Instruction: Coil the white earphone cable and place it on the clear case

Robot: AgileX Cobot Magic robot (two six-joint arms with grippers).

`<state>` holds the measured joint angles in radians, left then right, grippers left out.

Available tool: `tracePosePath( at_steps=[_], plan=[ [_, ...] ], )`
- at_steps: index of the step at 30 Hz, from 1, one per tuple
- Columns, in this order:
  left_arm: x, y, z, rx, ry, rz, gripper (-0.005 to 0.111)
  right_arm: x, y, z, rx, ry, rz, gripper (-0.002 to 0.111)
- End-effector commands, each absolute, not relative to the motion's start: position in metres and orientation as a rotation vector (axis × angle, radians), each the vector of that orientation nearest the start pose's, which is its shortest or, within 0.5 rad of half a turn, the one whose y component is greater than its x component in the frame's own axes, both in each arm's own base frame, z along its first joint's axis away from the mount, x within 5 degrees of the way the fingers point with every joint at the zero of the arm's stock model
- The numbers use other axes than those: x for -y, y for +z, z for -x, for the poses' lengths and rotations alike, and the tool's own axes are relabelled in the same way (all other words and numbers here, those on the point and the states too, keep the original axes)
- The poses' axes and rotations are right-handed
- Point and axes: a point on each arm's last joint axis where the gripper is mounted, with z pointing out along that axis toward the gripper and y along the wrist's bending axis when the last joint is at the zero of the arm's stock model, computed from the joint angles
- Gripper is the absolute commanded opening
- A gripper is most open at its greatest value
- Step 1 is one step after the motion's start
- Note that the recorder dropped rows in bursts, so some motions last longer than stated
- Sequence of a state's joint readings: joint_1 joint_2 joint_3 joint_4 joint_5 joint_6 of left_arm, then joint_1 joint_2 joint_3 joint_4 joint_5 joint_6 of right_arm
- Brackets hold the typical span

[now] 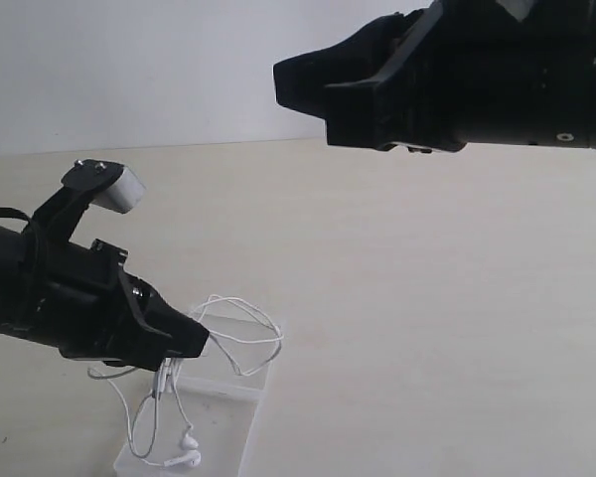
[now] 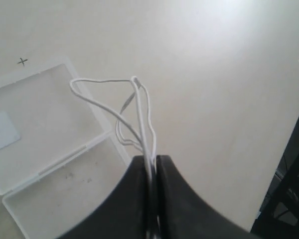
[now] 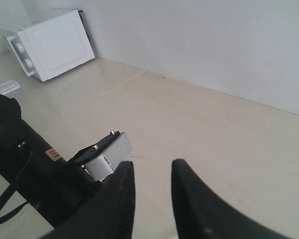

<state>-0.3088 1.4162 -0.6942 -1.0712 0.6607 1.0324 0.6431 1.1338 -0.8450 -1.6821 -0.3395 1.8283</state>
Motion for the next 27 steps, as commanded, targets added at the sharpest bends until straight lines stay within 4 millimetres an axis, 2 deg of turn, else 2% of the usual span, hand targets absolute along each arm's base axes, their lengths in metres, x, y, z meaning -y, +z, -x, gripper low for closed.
tracePosePath(
  at_steps=[1,11,21,27],
  plan=[
    [0.124,0.204,-0.226,-2.488,-0.817,-0.651,0.0,-0.173,0.345,-0.182,-1.749,0.853,0.713,0.026],
    [0.122,0.199,-0.226,-2.534,-0.794,-0.641,0.0,-0.175,0.342,-0.181,-1.759,0.855,0.757,0.026],
    [0.118,0.195,-0.22,-2.594,-0.749,-0.749,0.0,-0.192,0.314,-0.19,-1.872,0.932,0.842,0.026],
    [0.116,0.193,-0.219,-2.615,-0.708,-0.786,0.0,-0.195,0.308,-0.192,-1.895,0.944,0.854,0.026]
  ],
)
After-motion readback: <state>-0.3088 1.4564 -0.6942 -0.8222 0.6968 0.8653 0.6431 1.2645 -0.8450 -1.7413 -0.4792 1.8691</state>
